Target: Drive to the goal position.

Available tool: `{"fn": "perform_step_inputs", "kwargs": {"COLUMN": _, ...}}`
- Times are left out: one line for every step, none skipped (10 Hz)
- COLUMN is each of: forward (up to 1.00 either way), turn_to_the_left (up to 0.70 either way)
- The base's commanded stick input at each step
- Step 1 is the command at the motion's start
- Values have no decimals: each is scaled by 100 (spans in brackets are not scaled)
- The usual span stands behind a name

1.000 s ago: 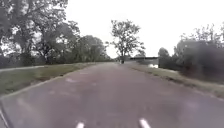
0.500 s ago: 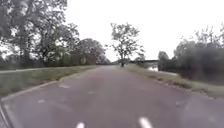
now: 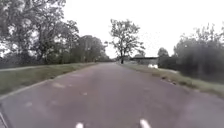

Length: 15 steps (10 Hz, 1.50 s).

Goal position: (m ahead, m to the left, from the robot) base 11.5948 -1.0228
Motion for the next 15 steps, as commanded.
{"fn": "perform_step_inputs", "kwargs": {"forward": 70, "turn_to_the_left": 0}}
{"fn": "perform_step_inputs", "kwargs": {"forward": 70, "turn_to_the_left": 0}}
{"fn": "perform_step_inputs", "kwargs": {"forward": 70, "turn_to_the_left": 0}}
{"fn": "perform_step_inputs", "kwargs": {"forward": 70, "turn_to_the_left": 0}}
{"fn": "perform_step_inputs", "kwargs": {"forward": 70, "turn_to_the_left": 0}}
{"fn": "perform_step_inputs", "kwargs": {"forward": 70, "turn_to_the_left": 0}}
{"fn": "perform_step_inputs", "kwargs": {"forward": 70, "turn_to_the_left": 0}}
{"fn": "perform_step_inputs", "kwargs": {"forward": 70, "turn_to_the_left": 0}}
{"fn": "perform_step_inputs", "kwargs": {"forward": 70, "turn_to_the_left": 0}}
{"fn": "perform_step_inputs", "kwargs": {"forward": 70, "turn_to_the_left": 0}}
{"fn": "perform_step_inputs", "kwargs": {"forward": 70, "turn_to_the_left": 0}}
{"fn": "perform_step_inputs", "kwargs": {"forward": 70, "turn_to_the_left": 0}}
{"fn": "perform_step_inputs", "kwargs": {"forward": 70, "turn_to_the_left": 0}}
{"fn": "perform_step_inputs", "kwargs": {"forward": 70, "turn_to_the_left": 0}}
{"fn": "perform_step_inputs", "kwargs": {"forward": 70, "turn_to_the_left": 0}}
